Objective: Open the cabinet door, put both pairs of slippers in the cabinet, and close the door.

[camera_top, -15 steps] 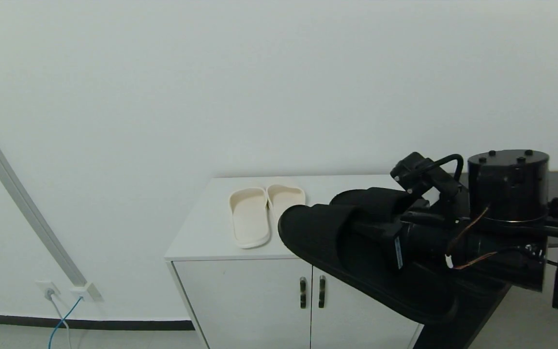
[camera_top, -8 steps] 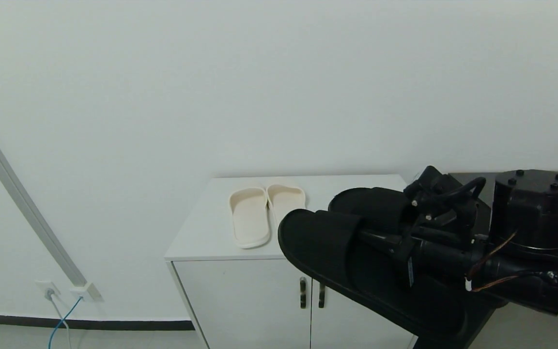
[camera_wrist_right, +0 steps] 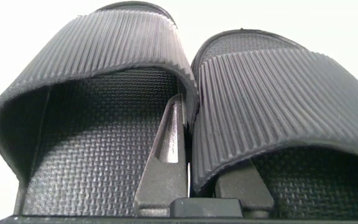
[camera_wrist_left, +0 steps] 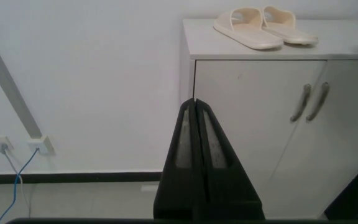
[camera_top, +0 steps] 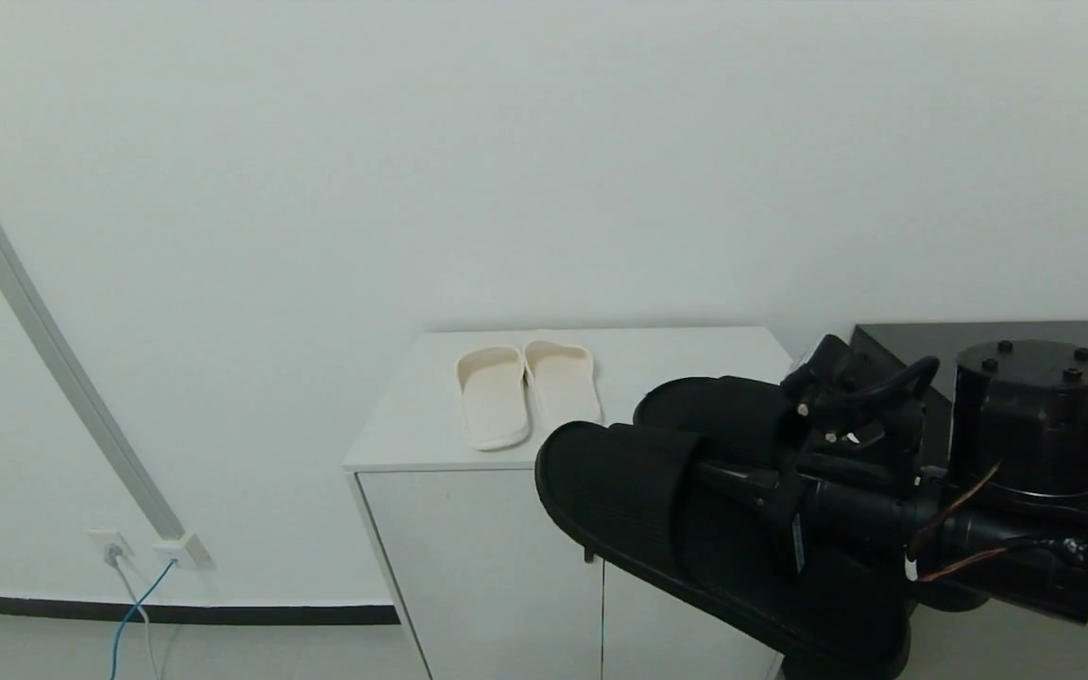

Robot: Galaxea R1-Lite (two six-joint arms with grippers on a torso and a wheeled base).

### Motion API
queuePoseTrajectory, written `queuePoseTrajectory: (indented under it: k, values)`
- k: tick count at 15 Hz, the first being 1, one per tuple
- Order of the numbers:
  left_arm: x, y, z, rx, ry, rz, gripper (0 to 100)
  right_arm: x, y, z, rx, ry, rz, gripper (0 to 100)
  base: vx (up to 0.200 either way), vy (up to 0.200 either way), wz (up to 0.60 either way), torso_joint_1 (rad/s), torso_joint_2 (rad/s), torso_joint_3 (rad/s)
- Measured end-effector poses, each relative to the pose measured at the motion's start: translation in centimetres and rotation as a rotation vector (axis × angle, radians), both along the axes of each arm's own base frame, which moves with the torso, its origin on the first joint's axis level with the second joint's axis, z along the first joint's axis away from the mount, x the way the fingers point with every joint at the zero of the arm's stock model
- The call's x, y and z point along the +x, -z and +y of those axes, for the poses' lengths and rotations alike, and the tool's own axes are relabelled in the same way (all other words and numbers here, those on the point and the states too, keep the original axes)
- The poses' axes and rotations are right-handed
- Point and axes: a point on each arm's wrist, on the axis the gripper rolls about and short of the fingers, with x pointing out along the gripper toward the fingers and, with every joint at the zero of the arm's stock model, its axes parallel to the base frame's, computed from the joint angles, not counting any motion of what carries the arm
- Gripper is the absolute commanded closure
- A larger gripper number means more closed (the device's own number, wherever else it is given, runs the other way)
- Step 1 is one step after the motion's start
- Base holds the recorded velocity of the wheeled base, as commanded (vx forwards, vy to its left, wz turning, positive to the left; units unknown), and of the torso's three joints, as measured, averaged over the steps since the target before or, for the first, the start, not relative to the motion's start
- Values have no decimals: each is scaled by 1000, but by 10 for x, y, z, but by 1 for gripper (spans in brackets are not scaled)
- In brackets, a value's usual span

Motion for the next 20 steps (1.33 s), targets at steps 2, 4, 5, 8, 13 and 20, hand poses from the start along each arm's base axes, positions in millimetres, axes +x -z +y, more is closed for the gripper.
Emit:
queuePoseTrajectory:
  k: [2,4,5,8,13,20]
  values:
    - [0,0,0,0,0,0,100,1,3,0,-7,3,8,100,0,0,0,0,0,0]
    - [0,0,0,0,-1,1,100,1,6,0,-13,1,16,100,0,0,0,0,0,0]
    - [0,0,0,0,0,0,100,1,8,0,-19,4,22,100,0,0,0,0,0,0]
    - [0,0,0,1,-1,1,100,-1,11,-1,-26,1,32,100,0,0,0,0,0,0]
    - [0,0,0,1,-1,1,100,-6,15,1,-35,-17,43,100,0,0,0,0,0,0]
    - [0,0,0,1,-1,1,100,-10,16,1,-35,-24,46,100,0,0,0,-70,177,99]
